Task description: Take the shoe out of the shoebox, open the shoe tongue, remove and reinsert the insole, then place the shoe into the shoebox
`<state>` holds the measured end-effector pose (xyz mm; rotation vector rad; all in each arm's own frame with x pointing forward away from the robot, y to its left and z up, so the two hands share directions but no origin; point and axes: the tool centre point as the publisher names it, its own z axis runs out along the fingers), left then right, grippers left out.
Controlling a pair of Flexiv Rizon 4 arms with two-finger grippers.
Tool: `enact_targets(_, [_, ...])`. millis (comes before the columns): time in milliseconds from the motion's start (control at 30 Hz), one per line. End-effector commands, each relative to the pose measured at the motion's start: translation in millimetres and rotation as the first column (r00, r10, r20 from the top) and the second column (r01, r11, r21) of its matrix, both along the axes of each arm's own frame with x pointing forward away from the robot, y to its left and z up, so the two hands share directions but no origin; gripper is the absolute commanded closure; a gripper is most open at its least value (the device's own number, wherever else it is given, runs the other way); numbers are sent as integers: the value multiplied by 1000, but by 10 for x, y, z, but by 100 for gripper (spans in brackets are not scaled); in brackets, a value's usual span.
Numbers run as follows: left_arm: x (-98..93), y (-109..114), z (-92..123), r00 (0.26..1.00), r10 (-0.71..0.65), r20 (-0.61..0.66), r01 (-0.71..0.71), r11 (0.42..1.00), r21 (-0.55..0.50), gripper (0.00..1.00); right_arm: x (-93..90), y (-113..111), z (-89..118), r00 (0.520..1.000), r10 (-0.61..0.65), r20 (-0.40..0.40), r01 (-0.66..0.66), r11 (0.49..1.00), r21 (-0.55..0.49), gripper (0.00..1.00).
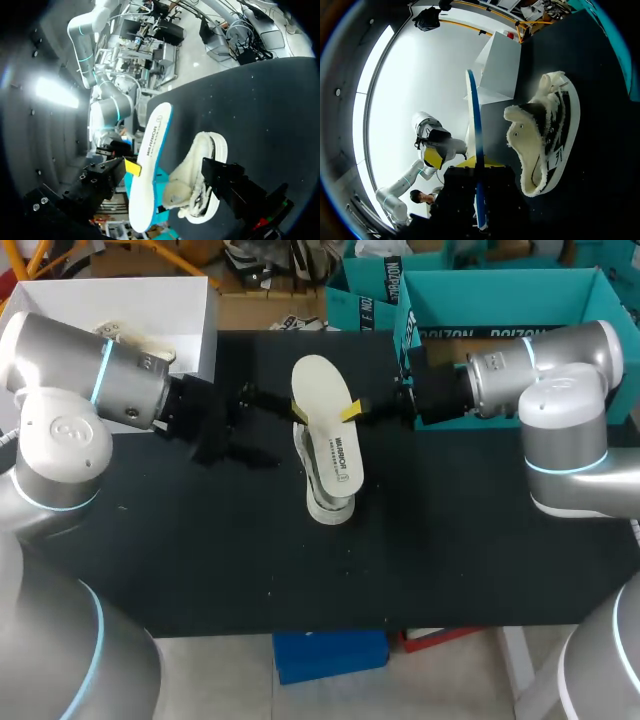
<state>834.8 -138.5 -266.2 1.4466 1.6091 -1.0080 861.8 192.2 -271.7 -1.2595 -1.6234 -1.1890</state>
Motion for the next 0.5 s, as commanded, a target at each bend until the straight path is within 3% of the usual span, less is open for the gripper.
enact_targets(33, [34, 71, -118, 999, 49, 2, -48, 987, -154, 0, 3, 13, -10, 1000, -2, 0, 2, 1000, 0, 100])
enact_targets(500, [93, 9, -73, 984, 162, 80, -131, 945, -301, 0, 3, 13, -10, 1000, -2, 0, 2, 1000, 0, 100])
